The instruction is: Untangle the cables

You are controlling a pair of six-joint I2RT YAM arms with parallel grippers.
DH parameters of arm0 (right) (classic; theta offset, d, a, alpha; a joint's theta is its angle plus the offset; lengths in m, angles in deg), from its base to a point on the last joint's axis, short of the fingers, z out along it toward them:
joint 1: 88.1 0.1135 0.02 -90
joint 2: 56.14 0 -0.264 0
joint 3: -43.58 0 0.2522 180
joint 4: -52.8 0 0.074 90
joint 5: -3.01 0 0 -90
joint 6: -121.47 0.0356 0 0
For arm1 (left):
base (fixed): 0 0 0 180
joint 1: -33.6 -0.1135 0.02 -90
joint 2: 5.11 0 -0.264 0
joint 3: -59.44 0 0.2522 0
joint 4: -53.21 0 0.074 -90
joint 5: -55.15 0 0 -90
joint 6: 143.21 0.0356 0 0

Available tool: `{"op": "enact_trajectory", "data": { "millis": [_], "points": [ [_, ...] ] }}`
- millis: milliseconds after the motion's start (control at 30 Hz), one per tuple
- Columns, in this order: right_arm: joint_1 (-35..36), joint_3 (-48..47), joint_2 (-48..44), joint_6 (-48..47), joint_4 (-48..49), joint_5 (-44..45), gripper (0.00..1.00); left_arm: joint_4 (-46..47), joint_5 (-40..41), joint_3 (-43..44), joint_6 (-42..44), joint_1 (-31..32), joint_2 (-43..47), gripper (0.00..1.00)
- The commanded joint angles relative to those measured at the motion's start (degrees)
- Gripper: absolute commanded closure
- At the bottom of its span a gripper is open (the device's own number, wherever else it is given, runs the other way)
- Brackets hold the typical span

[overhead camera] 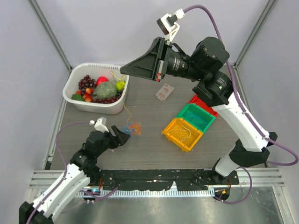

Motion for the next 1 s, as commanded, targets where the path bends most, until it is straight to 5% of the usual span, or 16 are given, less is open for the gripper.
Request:
{"op": "enact_trajectory", "data": {
  "millis": [0, 133, 267, 567, 733, 967],
  "points": [
    [-0.24, 9.45, -5.36, -5.59, -2.84, 3.82, 0.99, -7.72, -4.39, 4.96, -2.09, -0.01, 12.29, 0.23],
    [-0.24, 12.82, -6.95, -5.86, -2.66, 5.05, 0.99, -13.27, -4.39, 8.47, -1.48, -0.01, 23.19, 0.16],
    [-0.16, 12.47, -6.86, -5.42, -3.19, 5.93, 0.99, -8.2, -8.15, 10.24, 1.15, -0.01, 26.47, 0.14],
    [-0.24, 11.86, -5.19, 0.9, 2.26, 5.05, 0.99, 5.52, -21.69, 18.5, 19.16, -0.01, 4.6, 0.15],
    [-0.24, 11.15, -4.14, 3.63, 4.98, 4.79, 0.99, 10.36, -27.49, 19.56, 21.72, -0.01, -2.09, 0.19],
    [-0.24, 10.01, -3.0, 5.74, 6.91, 4.79, 0.99, 13.54, -24.09, 18.68, 22.24, 0.08, -3.32, 0.24]
  ]
}}
